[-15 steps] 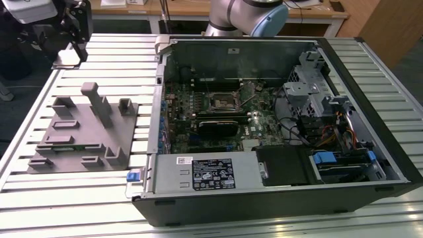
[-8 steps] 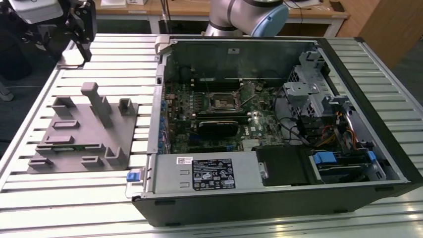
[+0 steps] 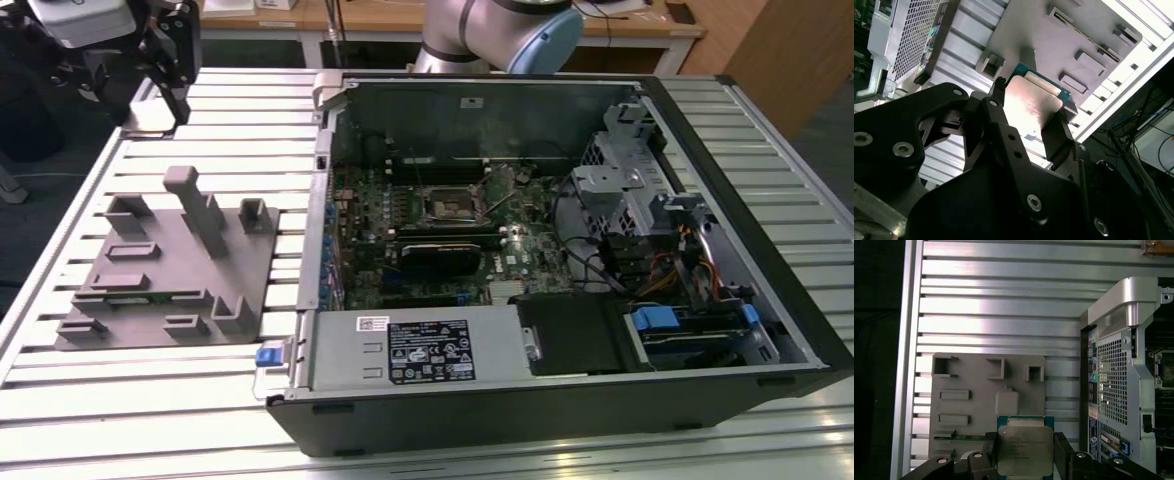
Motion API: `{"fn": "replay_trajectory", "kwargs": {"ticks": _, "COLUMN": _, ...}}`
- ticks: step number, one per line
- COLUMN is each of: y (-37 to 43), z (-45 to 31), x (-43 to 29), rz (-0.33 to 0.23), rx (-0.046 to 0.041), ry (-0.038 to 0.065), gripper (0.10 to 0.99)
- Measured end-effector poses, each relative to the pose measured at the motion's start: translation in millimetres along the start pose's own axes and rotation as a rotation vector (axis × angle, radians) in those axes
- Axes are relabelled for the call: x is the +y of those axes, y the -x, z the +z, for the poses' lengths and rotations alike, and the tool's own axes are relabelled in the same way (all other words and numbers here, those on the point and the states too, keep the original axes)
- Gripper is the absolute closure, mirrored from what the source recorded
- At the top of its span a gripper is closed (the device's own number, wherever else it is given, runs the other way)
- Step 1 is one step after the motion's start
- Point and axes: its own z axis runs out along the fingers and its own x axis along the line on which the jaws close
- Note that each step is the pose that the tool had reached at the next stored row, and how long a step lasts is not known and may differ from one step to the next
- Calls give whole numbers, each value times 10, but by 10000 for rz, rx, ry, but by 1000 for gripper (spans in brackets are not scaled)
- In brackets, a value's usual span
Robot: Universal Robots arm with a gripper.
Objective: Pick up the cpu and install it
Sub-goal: 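Pick up the cpu and move it towards the insertion slot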
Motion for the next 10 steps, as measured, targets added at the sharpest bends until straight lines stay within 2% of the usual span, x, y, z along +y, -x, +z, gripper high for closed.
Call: {"fn": "replay_trajectory", "kwargs": {"ticks": 10, "y": 70, "z": 1, "x": -1, "rz": -2, "rx": 0, "ry": 0, "gripper": 541}}
